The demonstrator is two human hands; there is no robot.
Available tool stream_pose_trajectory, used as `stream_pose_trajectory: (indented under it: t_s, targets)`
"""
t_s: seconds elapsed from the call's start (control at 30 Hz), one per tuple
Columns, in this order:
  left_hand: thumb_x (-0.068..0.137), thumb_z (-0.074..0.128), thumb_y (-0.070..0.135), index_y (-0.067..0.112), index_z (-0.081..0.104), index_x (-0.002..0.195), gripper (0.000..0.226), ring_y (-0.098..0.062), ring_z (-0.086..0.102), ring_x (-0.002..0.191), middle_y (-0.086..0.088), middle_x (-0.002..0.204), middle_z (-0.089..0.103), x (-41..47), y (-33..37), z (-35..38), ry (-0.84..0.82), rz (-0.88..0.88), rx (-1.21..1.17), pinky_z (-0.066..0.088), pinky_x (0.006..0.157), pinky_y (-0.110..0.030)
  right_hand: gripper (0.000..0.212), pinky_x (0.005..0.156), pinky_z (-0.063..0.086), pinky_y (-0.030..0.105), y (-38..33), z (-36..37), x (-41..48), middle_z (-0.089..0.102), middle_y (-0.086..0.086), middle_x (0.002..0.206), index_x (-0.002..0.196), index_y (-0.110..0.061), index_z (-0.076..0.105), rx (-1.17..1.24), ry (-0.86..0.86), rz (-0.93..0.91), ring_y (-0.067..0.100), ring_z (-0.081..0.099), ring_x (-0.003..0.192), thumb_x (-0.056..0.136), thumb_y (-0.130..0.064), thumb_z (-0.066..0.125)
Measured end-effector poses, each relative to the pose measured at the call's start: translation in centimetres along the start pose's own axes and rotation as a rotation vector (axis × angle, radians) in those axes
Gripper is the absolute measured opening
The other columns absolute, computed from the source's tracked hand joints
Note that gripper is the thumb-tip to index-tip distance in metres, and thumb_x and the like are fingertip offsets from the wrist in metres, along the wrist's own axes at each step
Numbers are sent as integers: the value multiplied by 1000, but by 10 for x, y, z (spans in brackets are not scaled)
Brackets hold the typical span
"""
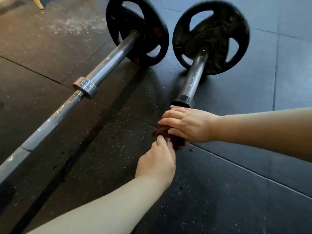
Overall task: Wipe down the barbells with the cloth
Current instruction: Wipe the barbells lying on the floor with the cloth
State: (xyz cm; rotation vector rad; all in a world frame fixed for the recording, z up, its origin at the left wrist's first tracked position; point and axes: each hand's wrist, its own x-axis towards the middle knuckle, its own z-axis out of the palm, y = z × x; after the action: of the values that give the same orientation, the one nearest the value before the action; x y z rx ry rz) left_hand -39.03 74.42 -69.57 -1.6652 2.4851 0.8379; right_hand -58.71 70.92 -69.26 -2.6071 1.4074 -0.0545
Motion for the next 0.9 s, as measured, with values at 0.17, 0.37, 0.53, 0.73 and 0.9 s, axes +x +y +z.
stream_pose_trajectory:
  t_s: [0.17,0.37,0.53,0.73,0.9]
  targets:
    - [109,25,43,15,30,148,48,-24,65,113,-8,137,55,9,1,-9,-118,14,-37,48,82,-37,42,126,6,56,-31,-3,6,45,6,149,147,-16,50,3,-221,207,28,18,152,106,-27,49]
    - [106,26,28,4,29,152,52,-40,51,129,-17,147,43,29,-11,-34,-413,108,167,40,85,-48,45,115,35,49,-39,-23,16,58,0,135,134,-17,63,-231,-332,11,28,45,132,92,-34,68]
    - [108,25,43,7,38,142,51,-37,55,124,-15,137,50,38,-12,-37,-393,172,236,43,92,-46,40,118,34,47,-8,-8,32,64,3,94,101,-18,67,-171,-53,-28,28,65,90,108,-37,32]
    - [108,24,47,14,41,134,45,-35,61,106,-11,125,57,27,-11,-32,-304,203,220,45,79,-43,43,97,52,48,-6,12,35,64,4,82,85,-13,64,-79,111,-53,30,64,76,105,-34,33]
    - [105,24,58,30,39,118,34,-26,65,102,3,118,56,25,-4,-32,-282,94,97,50,87,-42,37,89,53,46,25,9,43,63,3,70,75,-14,62,-134,313,-265,30,62,64,104,-30,44]
